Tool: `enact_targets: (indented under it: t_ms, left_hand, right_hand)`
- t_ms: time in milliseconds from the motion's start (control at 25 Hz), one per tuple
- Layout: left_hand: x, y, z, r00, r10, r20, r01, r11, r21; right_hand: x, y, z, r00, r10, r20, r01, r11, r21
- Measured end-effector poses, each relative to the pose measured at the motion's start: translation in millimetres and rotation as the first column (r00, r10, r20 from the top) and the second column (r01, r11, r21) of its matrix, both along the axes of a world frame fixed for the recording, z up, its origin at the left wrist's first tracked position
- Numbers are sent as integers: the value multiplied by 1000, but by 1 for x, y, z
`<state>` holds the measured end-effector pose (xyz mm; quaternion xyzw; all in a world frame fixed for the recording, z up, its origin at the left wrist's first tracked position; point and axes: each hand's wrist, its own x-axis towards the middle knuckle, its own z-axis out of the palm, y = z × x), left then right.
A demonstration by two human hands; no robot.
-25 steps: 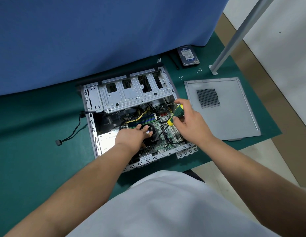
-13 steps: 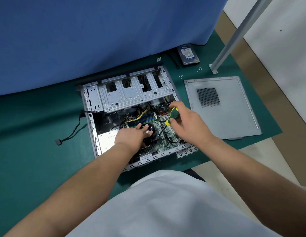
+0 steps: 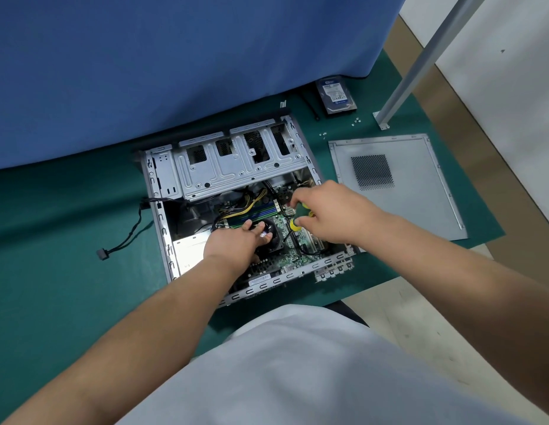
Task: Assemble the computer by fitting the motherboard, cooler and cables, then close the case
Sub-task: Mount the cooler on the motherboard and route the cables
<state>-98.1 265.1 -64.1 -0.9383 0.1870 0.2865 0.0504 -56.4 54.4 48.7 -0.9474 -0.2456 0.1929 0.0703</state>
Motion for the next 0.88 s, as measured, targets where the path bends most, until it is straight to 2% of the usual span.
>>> enact_targets:
  t_ms: [80, 200, 280, 400, 560, 880]
  left_hand:
    - [0, 0, -1, 1000, 1, 4, -1, 1000, -3]
    - [0, 1, -2, 1000, -4, 25, 4, 1000, -19]
    - [0, 0, -2, 1000, 1, 29, 0, 1000, -23]
    - [-1, 2, -5, 998, -23, 59, 24, 1000, -16]
    - [-3, 4, -12, 994, -80, 77, 82, 997, -13]
    - [-10, 14, -10, 981, -136, 141, 148, 985, -85]
  right_hand:
    - [-6, 3, -5, 985, -136, 109, 144, 987, -74]
    - [-17, 17, -13, 946, -206, 250, 241, 963, -120]
    - [-17, 24, -14, 956, -190, 226, 212, 974, -80]
    - [-14, 22, -6, 989, -86, 120, 82, 996, 37]
    - [-18, 11, 2, 994, 69, 83, -79, 989, 128]
    - [-18, 5, 2, 998, 61, 9, -62, 990, 126]
